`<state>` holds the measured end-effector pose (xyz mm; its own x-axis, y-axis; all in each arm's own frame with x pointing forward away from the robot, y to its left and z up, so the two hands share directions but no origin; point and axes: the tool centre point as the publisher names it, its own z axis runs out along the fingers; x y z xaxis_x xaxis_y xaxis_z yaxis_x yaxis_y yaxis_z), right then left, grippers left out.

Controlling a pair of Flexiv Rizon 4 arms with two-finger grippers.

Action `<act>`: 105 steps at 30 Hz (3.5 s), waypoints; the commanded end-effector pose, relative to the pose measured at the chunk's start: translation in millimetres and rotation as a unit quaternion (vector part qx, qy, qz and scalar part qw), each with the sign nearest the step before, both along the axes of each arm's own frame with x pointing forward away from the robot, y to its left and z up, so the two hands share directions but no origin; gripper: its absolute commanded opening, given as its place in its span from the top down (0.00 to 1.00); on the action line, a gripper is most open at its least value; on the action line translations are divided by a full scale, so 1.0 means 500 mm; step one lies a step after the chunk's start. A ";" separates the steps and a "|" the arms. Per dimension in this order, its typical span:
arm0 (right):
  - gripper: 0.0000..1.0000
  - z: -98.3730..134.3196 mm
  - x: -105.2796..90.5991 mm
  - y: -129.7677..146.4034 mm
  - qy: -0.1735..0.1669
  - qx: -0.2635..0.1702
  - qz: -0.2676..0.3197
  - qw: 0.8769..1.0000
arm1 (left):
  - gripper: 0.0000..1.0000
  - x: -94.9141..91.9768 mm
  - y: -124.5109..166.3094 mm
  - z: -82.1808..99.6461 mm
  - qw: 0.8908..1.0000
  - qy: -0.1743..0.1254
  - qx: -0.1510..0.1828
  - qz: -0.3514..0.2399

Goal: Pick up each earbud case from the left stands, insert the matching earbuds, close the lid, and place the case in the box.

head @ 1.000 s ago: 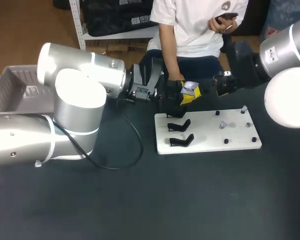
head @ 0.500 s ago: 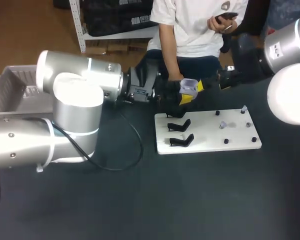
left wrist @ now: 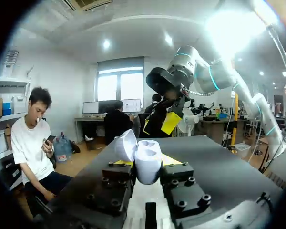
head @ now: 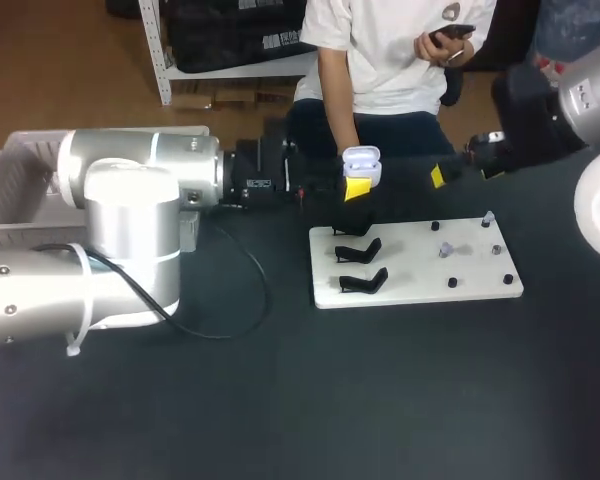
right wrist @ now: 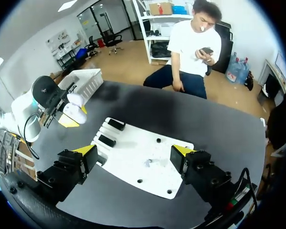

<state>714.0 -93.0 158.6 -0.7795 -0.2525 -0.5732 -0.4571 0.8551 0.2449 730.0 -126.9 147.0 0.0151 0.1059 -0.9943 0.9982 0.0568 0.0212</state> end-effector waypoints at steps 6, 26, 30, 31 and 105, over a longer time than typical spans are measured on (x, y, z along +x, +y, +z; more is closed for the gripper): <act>0.00 -0.014 -0.021 -0.038 0.006 -0.103 -0.037 0.994 | 1.00 -0.018 0.010 0.001 1.000 -0.004 -0.007 0.012; 0.00 -0.138 0.001 -0.114 0.042 -0.242 -0.032 0.969 | 1.00 -0.016 0.005 0.003 1.000 -0.002 -0.004 0.011; 0.00 -0.164 0.019 -0.127 0.047 -0.262 -0.014 0.964 | 1.00 -0.016 0.005 0.003 1.000 -0.002 -0.004 0.011; 0.00 -0.170 0.024 -0.130 0.055 -0.270 -0.011 0.961 | 1.00 -0.016 0.005 0.003 1.000 -0.002 -0.004 0.011; 1.00 -0.202 0.103 -0.143 0.126 -0.292 -0.030 0.948 | 1.00 -0.016 0.005 0.003 1.000 -0.002 -0.004 0.011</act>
